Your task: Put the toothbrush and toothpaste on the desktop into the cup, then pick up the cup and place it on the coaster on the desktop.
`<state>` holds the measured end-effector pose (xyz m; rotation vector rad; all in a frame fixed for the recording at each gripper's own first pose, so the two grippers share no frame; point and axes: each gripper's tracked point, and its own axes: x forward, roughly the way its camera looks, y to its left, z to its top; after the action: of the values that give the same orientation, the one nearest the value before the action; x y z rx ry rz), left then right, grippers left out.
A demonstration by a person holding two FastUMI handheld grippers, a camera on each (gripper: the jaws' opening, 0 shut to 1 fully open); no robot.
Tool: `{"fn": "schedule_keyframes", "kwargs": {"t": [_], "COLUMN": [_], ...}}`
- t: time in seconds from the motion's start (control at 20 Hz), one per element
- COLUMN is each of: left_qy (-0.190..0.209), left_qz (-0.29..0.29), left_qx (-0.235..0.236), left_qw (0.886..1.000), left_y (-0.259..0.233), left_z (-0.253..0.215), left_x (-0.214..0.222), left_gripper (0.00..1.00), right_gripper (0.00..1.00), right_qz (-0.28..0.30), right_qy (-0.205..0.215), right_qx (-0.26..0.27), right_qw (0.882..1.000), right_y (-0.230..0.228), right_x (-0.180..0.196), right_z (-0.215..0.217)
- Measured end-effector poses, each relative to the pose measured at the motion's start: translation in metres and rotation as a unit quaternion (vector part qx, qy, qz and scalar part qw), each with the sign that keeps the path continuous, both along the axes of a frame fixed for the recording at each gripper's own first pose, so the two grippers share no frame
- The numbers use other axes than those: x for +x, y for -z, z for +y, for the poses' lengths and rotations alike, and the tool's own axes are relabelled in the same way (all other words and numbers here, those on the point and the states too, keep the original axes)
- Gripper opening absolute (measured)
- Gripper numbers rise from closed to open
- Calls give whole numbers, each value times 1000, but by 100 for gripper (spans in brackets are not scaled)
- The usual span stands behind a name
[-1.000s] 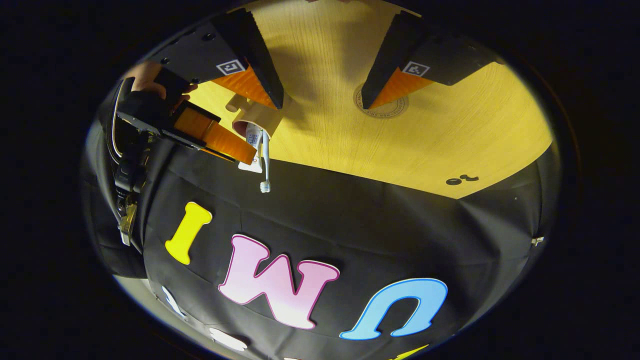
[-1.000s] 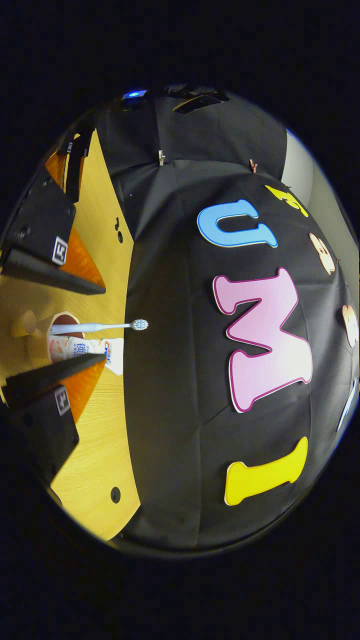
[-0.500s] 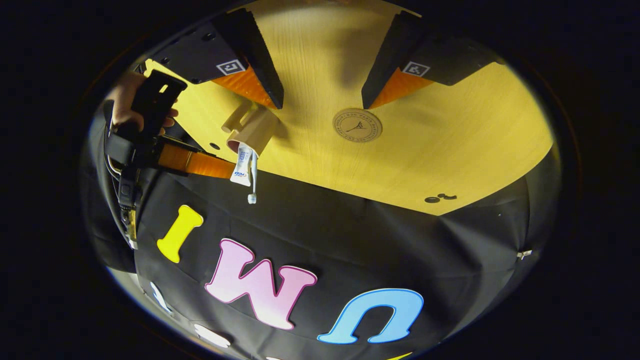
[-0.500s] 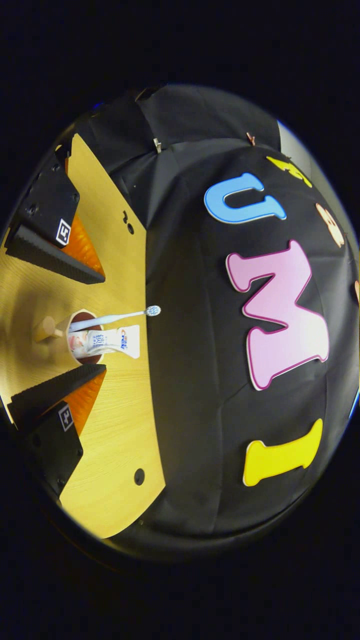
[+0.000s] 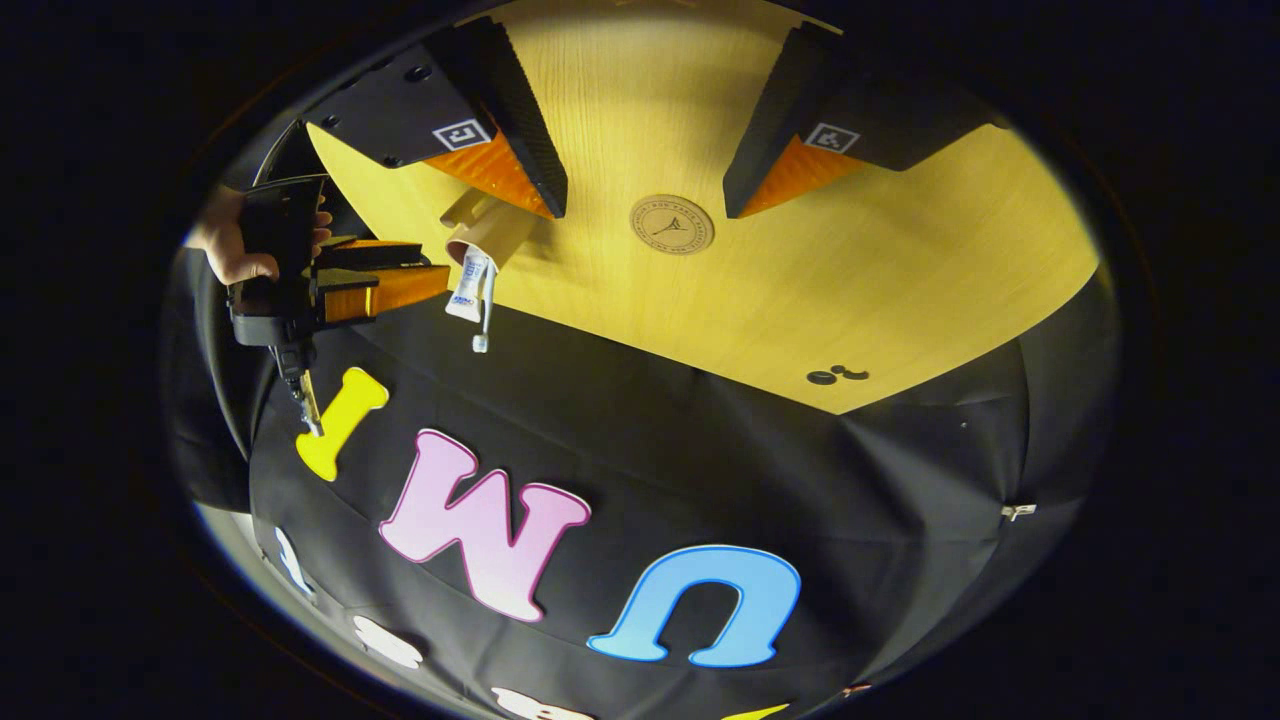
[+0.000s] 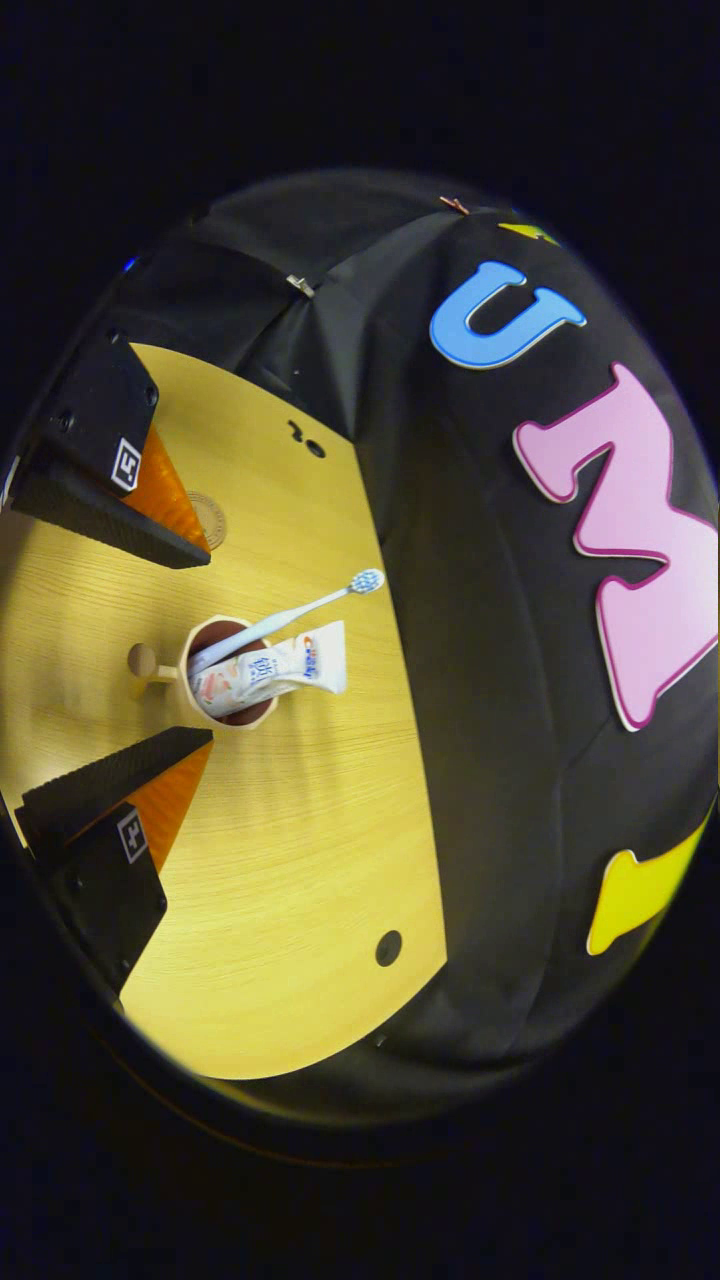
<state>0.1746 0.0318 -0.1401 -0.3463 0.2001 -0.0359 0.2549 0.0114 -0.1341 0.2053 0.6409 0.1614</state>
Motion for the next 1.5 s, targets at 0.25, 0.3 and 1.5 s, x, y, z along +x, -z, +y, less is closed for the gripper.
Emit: {"fn": "schedule_keyframes", "kwargs": {"t": [0.25,0.3,1.5], "left_qy": [-25,-29,-13], "left_qz": [16,23,115], "left_qx": [1,1,27], "left_qw": [1000,999,993], "left_y": [3,5,23], "left_z": [27,32,1], "left_x": [-24,-30,-74], "left_gripper": [98,98,98], "right_gripper": [98,98,55], "right_qz": [106,118,266], "right_qy": [-8,-9,11], "right_qx": [0,-4,-85], "right_qw": [994,993,960], "right_y": [34,41,127], "right_x": [-10,-9,3], "right_z": [11,12,7]}}
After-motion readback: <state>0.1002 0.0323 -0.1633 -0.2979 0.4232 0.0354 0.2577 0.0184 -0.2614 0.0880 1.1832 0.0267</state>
